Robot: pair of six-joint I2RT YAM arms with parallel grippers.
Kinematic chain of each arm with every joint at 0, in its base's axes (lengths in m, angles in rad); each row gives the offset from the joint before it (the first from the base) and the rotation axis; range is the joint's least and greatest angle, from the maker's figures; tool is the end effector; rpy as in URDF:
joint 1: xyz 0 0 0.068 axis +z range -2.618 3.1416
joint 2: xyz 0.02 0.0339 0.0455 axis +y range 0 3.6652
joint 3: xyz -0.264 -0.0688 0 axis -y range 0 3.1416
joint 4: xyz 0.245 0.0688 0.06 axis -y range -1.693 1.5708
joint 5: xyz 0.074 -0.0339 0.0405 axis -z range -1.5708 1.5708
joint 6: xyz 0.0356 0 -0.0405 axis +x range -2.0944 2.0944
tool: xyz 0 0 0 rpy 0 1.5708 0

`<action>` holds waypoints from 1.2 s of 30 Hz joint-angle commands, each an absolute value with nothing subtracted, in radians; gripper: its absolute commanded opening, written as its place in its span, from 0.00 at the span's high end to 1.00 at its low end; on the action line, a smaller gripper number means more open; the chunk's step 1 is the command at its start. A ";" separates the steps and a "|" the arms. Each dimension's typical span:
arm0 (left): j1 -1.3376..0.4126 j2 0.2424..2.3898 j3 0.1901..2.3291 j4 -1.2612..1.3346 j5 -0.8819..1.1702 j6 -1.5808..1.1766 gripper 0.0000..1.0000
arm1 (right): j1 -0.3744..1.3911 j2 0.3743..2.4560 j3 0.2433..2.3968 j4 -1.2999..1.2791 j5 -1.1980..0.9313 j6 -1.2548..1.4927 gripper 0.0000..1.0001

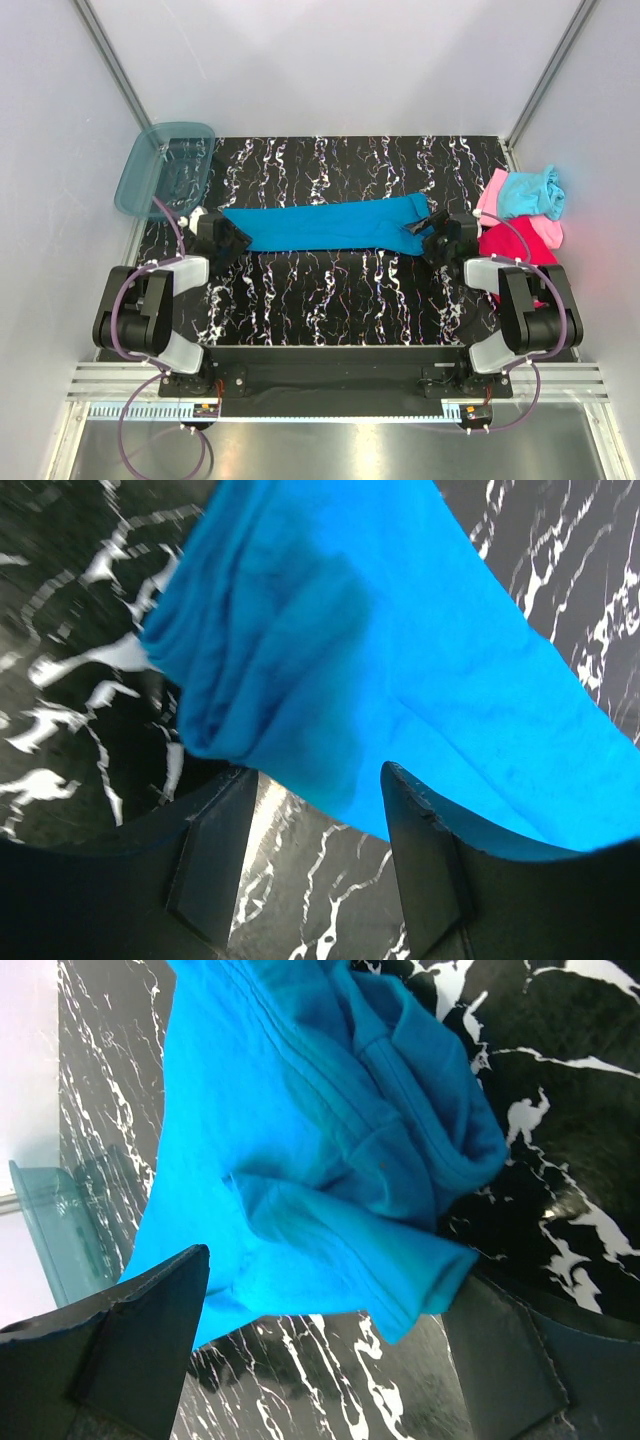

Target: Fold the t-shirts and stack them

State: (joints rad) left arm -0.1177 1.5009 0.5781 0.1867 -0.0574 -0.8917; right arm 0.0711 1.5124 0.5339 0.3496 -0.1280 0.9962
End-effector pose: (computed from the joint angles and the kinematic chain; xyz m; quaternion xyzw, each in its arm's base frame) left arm 0.2768 -0.0307 0.1442 -0.3556 0.8418 -0.1730 0.3673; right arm 0.2785 0.0244 0.1430 0.3709 0.8088 0.2794 0.3608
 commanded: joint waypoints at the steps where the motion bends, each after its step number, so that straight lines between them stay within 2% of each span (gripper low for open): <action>1: -0.100 1.522 0.600 0.210 -0.103 -0.862 0.41 | 0.069 1.545 0.560 0.353 -0.133 1.011 0.00; 9: -0.100 1.532 0.617 0.187 -0.094 -0.853 0.46 | 0.066 1.614 0.604 0.365 -0.107 1.038 0.00; 12: -0.100 1.531 0.614 0.186 -0.084 -0.844 0.55 | 0.057 1.638 0.627 0.370 -0.101 1.049 0.08; 13: -0.100 1.528 0.612 0.187 -0.084 -0.845 0.61 | 0.052 1.644 0.638 0.370 -0.100 1.052 0.11; 15: -0.101 1.519 0.606 0.187 -0.086 -0.845 0.73 | 0.040 1.654 0.650 0.373 -0.107 1.065 0.31; 16: -0.101 1.514 0.598 0.190 -0.087 -0.845 0.87 | 0.029 1.661 0.663 0.373 -0.110 1.068 0.42; 17: -0.103 1.509 0.594 0.192 -0.090 -0.848 0.92 | 0.026 1.664 0.669 0.370 -0.115 1.074 0.60; 18: -0.103 1.503 0.592 0.193 -0.091 -0.848 0.96 | 0.022 1.669 0.676 0.365 -0.123 1.077 0.85; 19: -0.104 1.502 0.591 0.195 -0.089 -0.847 0.99 | 0.017 1.675 0.689 0.359 -0.121 1.078 0.95; 20: -0.106 1.496 0.592 0.196 -0.086 -0.845 1.00 | 0.012 1.678 0.695 0.351 -0.121 1.083 1.00; 26: -0.147 1.453 0.568 0.196 -0.078 -0.867 1.00 | 0.006 1.697 0.736 0.338 -0.117 1.077 1.00; 29: -0.219 1.410 0.532 0.207 -0.072 -0.905 1.00 | 0.005 1.749 0.836 0.282 -0.133 1.048 1.00; 36: -0.572 1.336 0.463 0.169 -0.182 -1.075 1.00 | 0.006 2.012 1.225 0.109 -0.308 1.006 1.00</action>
